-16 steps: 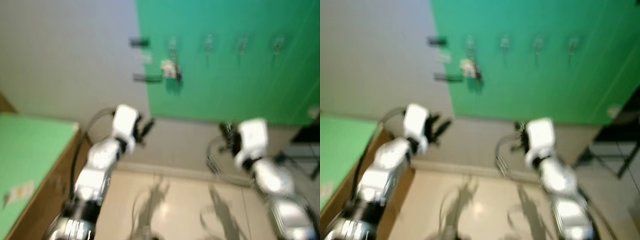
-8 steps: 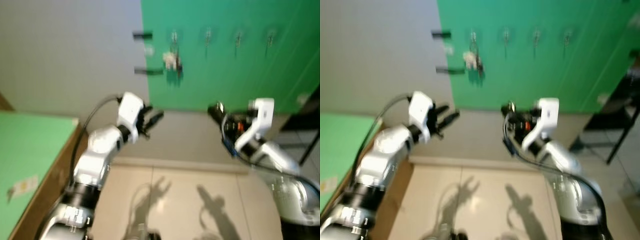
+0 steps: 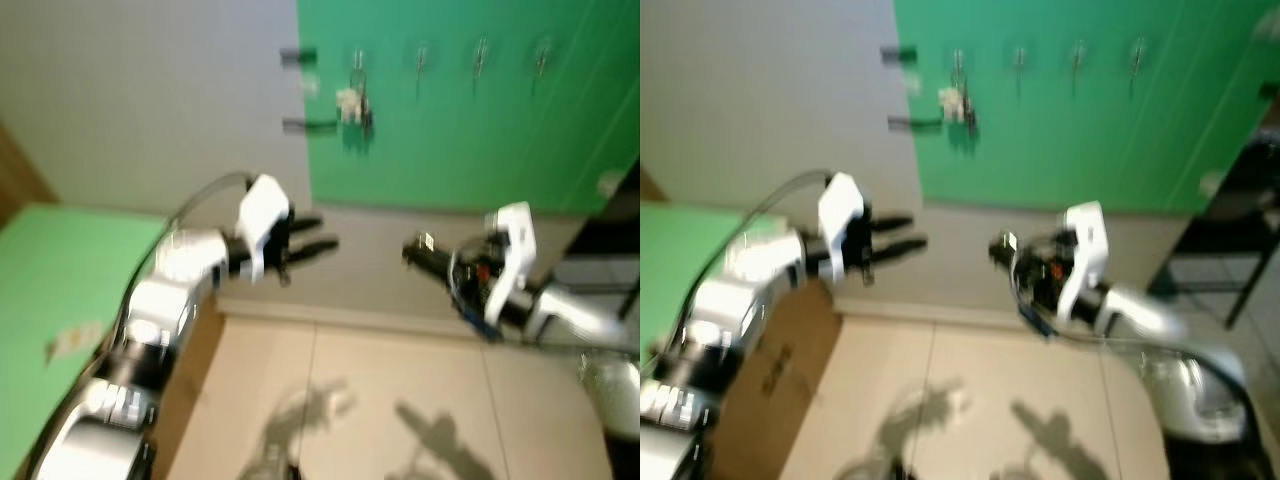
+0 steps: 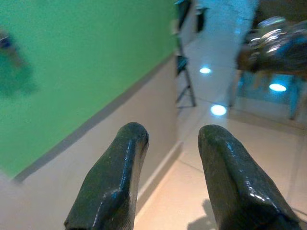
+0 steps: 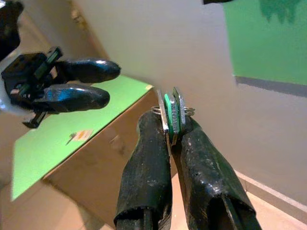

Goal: Hang keys on a hook

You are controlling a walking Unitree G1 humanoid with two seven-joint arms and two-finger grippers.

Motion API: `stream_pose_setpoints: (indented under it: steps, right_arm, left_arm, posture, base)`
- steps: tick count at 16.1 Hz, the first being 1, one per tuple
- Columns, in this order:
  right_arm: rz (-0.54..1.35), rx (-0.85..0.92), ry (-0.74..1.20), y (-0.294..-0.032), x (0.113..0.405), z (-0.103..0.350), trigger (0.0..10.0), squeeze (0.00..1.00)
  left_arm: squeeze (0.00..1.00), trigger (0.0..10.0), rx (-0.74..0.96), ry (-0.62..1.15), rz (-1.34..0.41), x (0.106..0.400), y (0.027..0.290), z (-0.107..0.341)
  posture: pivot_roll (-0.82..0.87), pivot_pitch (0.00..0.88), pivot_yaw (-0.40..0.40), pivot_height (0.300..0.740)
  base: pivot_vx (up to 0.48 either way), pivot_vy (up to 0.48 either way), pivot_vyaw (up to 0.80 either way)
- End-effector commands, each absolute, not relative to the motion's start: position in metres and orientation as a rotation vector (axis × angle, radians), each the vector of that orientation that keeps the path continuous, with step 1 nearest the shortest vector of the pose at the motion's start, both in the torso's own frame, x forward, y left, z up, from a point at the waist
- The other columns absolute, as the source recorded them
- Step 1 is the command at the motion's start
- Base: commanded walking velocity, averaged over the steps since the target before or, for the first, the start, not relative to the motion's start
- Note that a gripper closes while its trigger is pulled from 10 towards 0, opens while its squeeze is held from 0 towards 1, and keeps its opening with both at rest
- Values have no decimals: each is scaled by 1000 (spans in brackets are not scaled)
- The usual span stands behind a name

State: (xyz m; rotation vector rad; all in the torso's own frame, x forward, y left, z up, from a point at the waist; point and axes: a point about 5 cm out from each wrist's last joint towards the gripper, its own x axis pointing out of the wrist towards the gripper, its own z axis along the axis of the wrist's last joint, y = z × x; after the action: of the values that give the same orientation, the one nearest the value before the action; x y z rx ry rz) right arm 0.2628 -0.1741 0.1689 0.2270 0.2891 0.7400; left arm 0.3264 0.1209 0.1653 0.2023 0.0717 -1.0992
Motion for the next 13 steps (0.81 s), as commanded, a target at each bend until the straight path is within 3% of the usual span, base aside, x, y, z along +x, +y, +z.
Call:
stream_pose_setpoints:
  steps: [1,6,13]
  right_arm:
    - [761,224,273,-177,266,179,0,0]
    - [804,209,299,-170,264,178,0,0]
    - [937,193,320,-158,262,191,0,0]
  left_arm:
    - [0,10000,218,30,-1129,331,118,180]
    - [0,10000,214,16,-1163,333,120,184]
    - [0,10000,228,-7,-1379,335,121,203]
  posture:
    - [-207,22,52,722]
    - [-212,26,46,722]
    - [-225,21,40,722]
  base:
    - [0,0,0]
    - [0,0,0]
    - [0,0,0]
